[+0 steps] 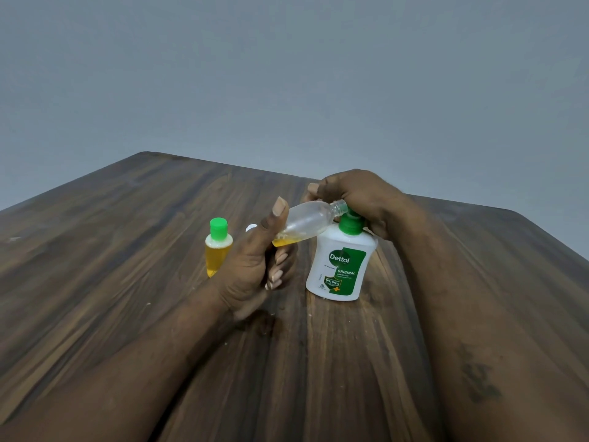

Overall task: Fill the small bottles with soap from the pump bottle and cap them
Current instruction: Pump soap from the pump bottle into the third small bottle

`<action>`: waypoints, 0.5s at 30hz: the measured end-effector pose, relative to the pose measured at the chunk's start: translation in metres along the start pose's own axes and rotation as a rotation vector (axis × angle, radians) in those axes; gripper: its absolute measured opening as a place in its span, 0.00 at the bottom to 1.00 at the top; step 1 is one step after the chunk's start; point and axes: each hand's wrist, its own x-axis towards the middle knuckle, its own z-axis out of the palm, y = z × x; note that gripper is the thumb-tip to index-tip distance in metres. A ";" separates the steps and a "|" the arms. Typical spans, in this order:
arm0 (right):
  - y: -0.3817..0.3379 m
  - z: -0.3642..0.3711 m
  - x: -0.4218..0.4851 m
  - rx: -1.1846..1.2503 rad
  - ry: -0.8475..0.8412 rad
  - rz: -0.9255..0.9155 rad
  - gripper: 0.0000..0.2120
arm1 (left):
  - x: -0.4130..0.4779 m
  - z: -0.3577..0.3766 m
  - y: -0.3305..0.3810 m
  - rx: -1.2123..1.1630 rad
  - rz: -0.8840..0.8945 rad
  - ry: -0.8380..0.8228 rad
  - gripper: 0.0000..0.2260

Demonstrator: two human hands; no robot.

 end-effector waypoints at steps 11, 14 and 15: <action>-0.002 -0.005 0.003 0.009 0.013 -0.089 0.14 | 0.000 0.000 0.002 0.033 -0.017 -0.003 0.25; 0.004 -0.003 0.004 0.055 -0.018 -0.008 0.11 | -0.003 0.002 0.004 0.032 -0.001 -0.018 0.25; 0.004 -0.002 0.005 0.049 -0.015 -0.014 0.11 | -0.004 0.003 0.005 0.043 0.004 -0.020 0.25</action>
